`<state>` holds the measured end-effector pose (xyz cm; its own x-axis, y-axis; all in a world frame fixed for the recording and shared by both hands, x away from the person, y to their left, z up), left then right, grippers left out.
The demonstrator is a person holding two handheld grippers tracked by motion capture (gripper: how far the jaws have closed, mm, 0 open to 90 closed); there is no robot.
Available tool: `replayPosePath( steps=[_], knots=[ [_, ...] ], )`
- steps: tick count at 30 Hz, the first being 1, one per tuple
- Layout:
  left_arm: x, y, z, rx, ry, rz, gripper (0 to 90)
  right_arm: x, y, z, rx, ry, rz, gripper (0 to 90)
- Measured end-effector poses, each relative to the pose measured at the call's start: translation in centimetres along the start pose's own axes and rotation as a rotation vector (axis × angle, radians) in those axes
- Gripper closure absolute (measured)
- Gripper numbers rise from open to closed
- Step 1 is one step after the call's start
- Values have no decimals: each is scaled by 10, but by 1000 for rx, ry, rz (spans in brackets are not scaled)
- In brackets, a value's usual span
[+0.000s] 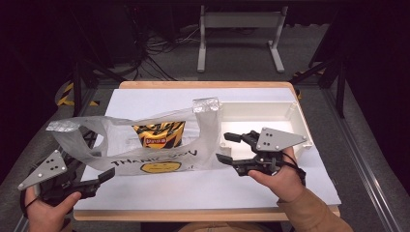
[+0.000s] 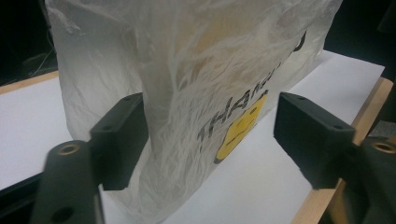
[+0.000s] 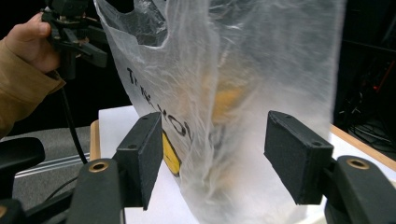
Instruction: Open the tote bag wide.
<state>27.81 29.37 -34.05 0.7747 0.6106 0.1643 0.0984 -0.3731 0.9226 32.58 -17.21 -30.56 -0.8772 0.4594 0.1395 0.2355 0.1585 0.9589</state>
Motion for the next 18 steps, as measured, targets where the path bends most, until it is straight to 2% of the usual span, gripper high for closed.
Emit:
replayPosePath(
  steps=[3, 6, 7, 10, 15, 18],
  knots=[
    [2, -1, 2, -18, -24, 15, 429, 0, 2, 10, 5, 8, -3, 401],
    [6, -2, 7, -42, -55, 13, 547, 0, 3, 16, 1, 7, 1, 423],
    [8, -1, 8, -42, -57, 21, 621, -1, 3, 19, 0, 8, 6, 452],
    [12, 1, 14, -40, -52, 40, 741, -3, 2, 24, 6, -1, 18, 563],
    [16, 7, 21, -55, -45, 58, 852, -8, 2, 31, 19, -20, 11, 838],
    [23, 8, 24, -73, -36, 50, 884, -14, 2, 33, 6, -17, 33, 892]
  ],
)
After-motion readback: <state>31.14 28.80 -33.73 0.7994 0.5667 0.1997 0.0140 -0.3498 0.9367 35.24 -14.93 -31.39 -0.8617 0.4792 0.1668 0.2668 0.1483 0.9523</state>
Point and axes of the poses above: each handheld gripper's, and its own axes: z roughly forward along the jaws, y roughly out of its top, x roughly to its left, the point moved 1 cm from there along z, roughly forward along the jaws, and after that the axes turned 13 degrees about z, right-handed, at the moved point
